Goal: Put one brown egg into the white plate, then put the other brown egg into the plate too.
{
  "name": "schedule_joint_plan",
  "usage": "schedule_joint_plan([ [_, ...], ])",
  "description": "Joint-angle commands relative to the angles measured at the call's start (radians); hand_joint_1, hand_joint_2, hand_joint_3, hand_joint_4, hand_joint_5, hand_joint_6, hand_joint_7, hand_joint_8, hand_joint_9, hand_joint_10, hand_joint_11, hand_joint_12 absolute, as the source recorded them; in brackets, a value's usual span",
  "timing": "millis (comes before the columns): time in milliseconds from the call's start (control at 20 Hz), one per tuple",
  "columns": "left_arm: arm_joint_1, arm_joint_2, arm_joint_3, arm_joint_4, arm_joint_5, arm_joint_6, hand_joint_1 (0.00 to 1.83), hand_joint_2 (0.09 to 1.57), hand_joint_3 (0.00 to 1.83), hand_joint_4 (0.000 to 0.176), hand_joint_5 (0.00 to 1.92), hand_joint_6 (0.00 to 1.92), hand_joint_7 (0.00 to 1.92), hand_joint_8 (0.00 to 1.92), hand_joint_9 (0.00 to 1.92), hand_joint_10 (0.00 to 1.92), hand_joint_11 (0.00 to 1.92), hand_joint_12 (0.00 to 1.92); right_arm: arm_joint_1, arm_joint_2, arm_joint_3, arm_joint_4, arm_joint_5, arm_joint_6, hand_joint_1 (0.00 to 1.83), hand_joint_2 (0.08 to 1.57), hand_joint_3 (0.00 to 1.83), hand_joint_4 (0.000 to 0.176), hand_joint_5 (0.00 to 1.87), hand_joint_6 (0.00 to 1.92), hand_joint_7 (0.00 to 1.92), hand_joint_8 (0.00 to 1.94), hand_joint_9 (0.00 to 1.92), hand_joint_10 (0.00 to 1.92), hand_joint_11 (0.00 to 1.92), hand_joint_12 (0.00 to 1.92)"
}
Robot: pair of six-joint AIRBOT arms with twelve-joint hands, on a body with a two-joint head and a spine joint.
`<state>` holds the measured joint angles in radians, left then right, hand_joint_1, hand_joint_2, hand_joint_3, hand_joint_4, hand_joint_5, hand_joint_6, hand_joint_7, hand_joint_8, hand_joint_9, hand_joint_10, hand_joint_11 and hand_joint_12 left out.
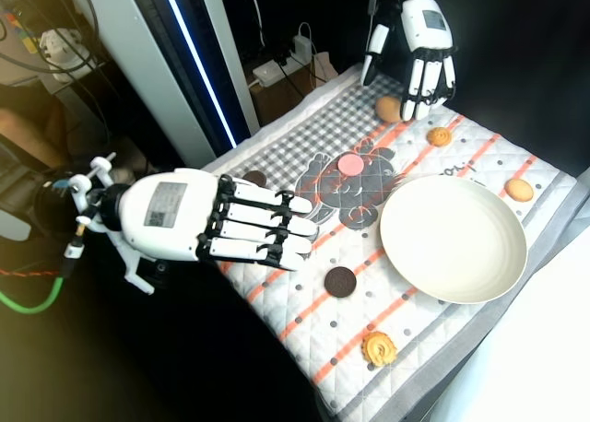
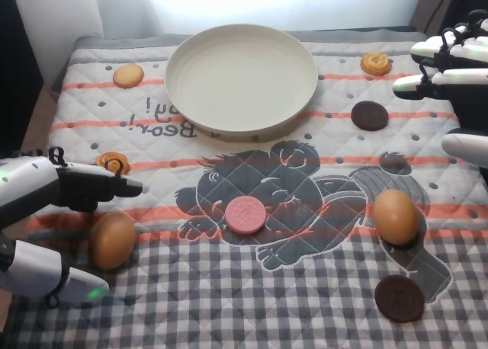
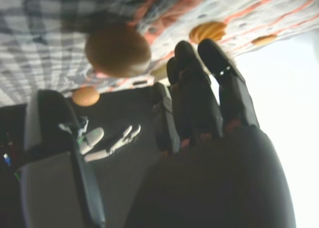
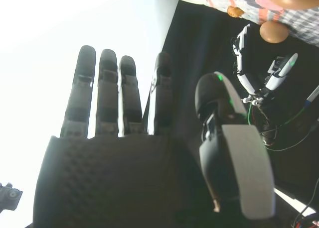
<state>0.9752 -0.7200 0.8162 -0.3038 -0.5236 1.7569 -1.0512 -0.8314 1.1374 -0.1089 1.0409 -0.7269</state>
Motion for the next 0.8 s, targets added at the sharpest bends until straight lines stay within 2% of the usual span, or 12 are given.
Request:
schedule_joint_plan([
  [0, -0.010, -0.005, 0.009, 0.001, -0.080, -0.001, 1.00, 0.80, 0.00, 0.176, 0.46, 0.01, 0.51, 0.01, 0.64, 0.02, 0.09, 1.16, 0.004, -0.001, 0.006, 0.032, 0.112, 0.003, 0.30, 1.38, 0.00, 0.154, 0.41, 0.00, 0.24, 0.00, 0.27, 0.00, 0.06, 0.62],
  [100, -0.016, -0.015, 0.020, 0.000, -0.063, 0.001, 1.01, 0.83, 0.01, 0.170, 0.48, 0.00, 0.52, 0.00, 0.63, 0.01, 0.08, 1.12, 0.003, -0.002, 0.006, 0.032, 0.112, 0.003, 0.30, 1.37, 0.00, 0.166, 0.41, 0.00, 0.25, 0.00, 0.27, 0.00, 0.07, 0.63],
  [150, -0.021, -0.022, 0.028, -0.002, -0.052, 0.007, 1.01, 0.85, 0.00, 0.166, 0.48, 0.00, 0.54, 0.00, 0.63, 0.00, 0.09, 1.10, 0.003, -0.002, 0.006, 0.032, 0.112, 0.003, 0.30, 1.37, 0.00, 0.161, 0.41, 0.00, 0.25, 0.00, 0.28, 0.00, 0.08, 0.64],
  [200, -0.023, -0.026, 0.031, -0.010, -0.049, 0.016, 0.99, 0.85, 0.00, 0.174, 0.48, 0.00, 0.55, 0.00, 0.64, 0.01, 0.12, 1.10, 0.003, -0.002, 0.006, 0.032, 0.112, 0.003, 0.31, 1.38, 0.00, 0.160, 0.41, 0.00, 0.25, 0.00, 0.27, 0.00, 0.07, 0.64],
  [350, -0.031, -0.036, 0.036, -0.025, -0.050, 0.039, 0.97, 0.86, 0.00, 0.175, 0.47, 0.00, 0.53, 0.00, 0.64, 0.00, 0.11, 1.09, 0.001, -0.002, 0.006, 0.032, 0.112, 0.003, 0.29, 1.37, 0.00, 0.154, 0.42, 0.00, 0.25, 0.00, 0.28, 0.00, 0.08, 0.64],
  [400, -0.035, -0.041, 0.038, -0.024, -0.048, 0.039, 1.00, 0.88, 0.01, 0.167, 0.48, 0.00, 0.53, 0.00, 0.63, 0.00, 0.08, 1.07, 0.001, -0.003, 0.006, 0.032, 0.112, 0.003, 0.28, 1.37, 0.00, 0.152, 0.42, 0.00, 0.25, 0.00, 0.27, 0.00, 0.08, 0.63],
  [500, -0.037, -0.044, 0.039, -0.024, -0.048, 0.039, 0.99, 0.85, 0.00, 0.169, 0.50, 0.01, 0.56, 0.01, 0.66, 0.01, 0.11, 1.07, 0.001, -0.004, 0.007, 0.032, 0.112, 0.003, 0.26, 1.37, 0.00, 0.145, 0.43, 0.00, 0.26, 0.00, 0.27, 0.00, 0.06, 0.63],
  [600, -0.039, -0.049, 0.038, -0.023, -0.044, 0.039, 1.01, 0.84, 0.00, 0.156, 0.52, 0.00, 0.59, 0.01, 0.68, 0.01, 0.12, 1.04, 0.001, -0.004, 0.008, 0.033, 0.112, 0.003, 0.26, 1.37, 0.00, 0.141, 0.42, 0.00, 0.26, 0.00, 0.27, 0.00, 0.06, 0.63],
  [700, -0.040, -0.050, 0.038, -0.021, -0.039, 0.040, 1.03, 0.85, 0.00, 0.133, 0.61, 0.00, 0.70, 0.01, 0.74, 0.02, 0.16, 1.00, 0.001, -0.004, 0.008, 0.033, 0.112, 0.003, 0.27, 1.37, 0.00, 0.142, 0.43, 0.00, 0.27, 0.00, 0.28, 0.00, 0.06, 0.64],
  [750, -0.040, -0.050, 0.039, -0.021, -0.038, 0.040, 1.03, 0.85, 0.00, 0.133, 0.61, 0.00, 0.70, 0.01, 0.74, 0.02, 0.16, 1.00, 0.001, -0.004, 0.008, 0.033, 0.112, 0.003, 0.27, 1.37, 0.00, 0.142, 0.43, 0.00, 0.27, 0.00, 0.28, 0.00, 0.06, 0.64],
])
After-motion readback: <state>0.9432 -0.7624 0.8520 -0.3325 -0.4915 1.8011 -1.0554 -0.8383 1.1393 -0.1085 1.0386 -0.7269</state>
